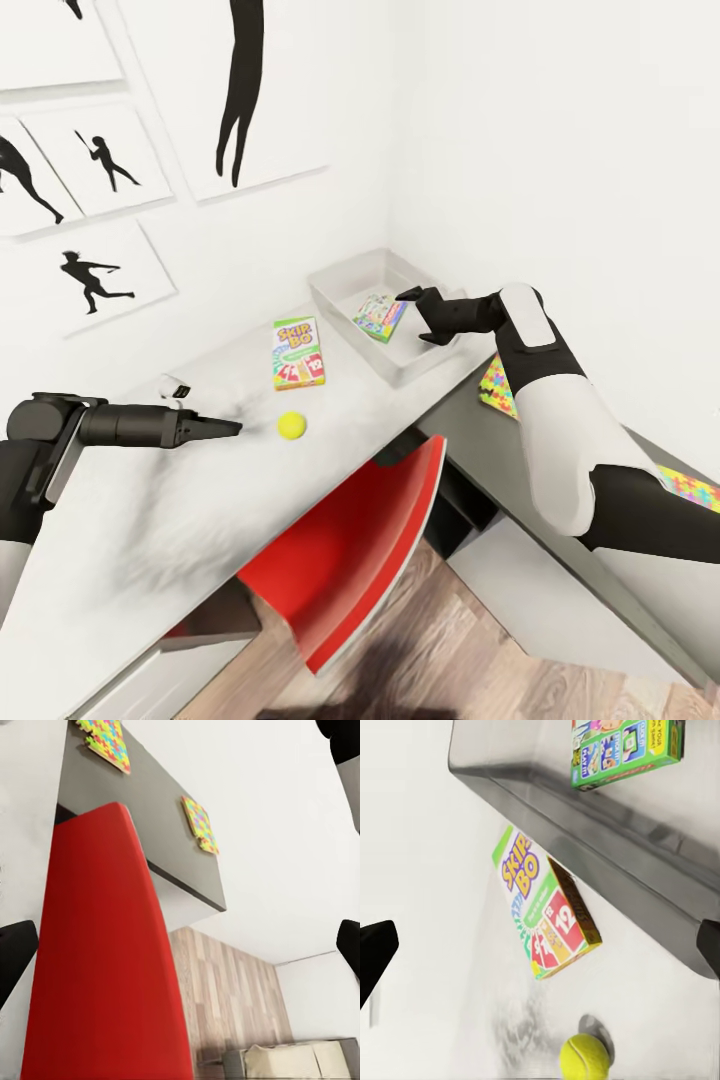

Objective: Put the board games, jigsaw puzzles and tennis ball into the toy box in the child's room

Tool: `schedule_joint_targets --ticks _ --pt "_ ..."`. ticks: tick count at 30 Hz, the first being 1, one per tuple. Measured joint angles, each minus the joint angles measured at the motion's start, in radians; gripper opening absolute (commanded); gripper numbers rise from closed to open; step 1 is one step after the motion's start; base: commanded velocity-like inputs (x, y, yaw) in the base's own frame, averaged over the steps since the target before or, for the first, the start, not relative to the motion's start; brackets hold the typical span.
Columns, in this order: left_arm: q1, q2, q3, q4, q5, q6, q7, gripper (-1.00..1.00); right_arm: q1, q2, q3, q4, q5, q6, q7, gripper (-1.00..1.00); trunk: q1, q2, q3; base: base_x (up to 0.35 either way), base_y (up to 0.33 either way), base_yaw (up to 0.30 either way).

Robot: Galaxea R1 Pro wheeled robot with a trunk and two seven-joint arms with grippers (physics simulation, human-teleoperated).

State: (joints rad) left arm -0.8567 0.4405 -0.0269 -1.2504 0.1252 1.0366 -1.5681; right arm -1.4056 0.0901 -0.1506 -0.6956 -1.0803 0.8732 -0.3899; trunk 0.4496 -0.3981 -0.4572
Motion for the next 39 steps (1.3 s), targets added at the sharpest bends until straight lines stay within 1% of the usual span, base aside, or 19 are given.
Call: schedule_joint_targets --ticks 6,17,20,23,24,27,31,39 --pt "0.0 0.0 0.0 0.0 0.0 0.0 0.0 1.0 0.0 0.0 -0.001 -0.001 0.0 0.0 0.0 1.0 0.0 0.0 0.004 -0.086 0.118 -0.119" --pt "0.0 0.001 0.002 0.001 0.001 0.0 0.0 1.0 0.0 0.001 -0.002 -0.002 0.0 0.0 0.0 1.0 0.0 0.0 0.017 -0.012 0.016 -0.178" --pt "0.001 0.005 0.014 0.002 0.003 0.0 0.001 1.0 0.0 0.001 -0.001 -0.002 0.0 0.0 0.0 1.0 0.0 0.0 0.02 -0.002 0.002 -0.193" --pt "0.002 0.007 0.037 0.004 0.003 0.0 0.001 1.0 0.0 0.001 -0.001 -0.002 0.0 0.0 0.0 1.0 0.0 0.0 0.024 -0.001 0.001 -0.194" --pt "0.003 0.008 0.05 0.005 0.003 0.0 0.001 1.0 0.0 0.001 -0.002 -0.002 0.0 0.0 0.0 1.0 0.0 0.0 0.025 0.0 0.001 -0.195" --pt "0.003 0.009 0.063 0.009 0.003 0.0 0.001 1.0 0.0 0.001 -0.001 -0.002 0.0 0.0 0.0 1.0 0.0 0.0 0.029 0.0 0.0 -0.195" --pt "0.004 0.011 0.073 0.016 0.004 0.0 0.001 1.0 0.0 0.001 -0.001 -0.002 0.0 0.0 0.0 1.0 0.0 0.0 0.034 0.0 0.0 -0.193" --pt "0.004 0.011 0.077 0.021 0.004 0.0 0.001 1.0 0.0 0.002 -0.001 -0.002 -0.001 0.001 0.002 1.0 0.0 0.0 0.045 0.0 0.0 -0.122"
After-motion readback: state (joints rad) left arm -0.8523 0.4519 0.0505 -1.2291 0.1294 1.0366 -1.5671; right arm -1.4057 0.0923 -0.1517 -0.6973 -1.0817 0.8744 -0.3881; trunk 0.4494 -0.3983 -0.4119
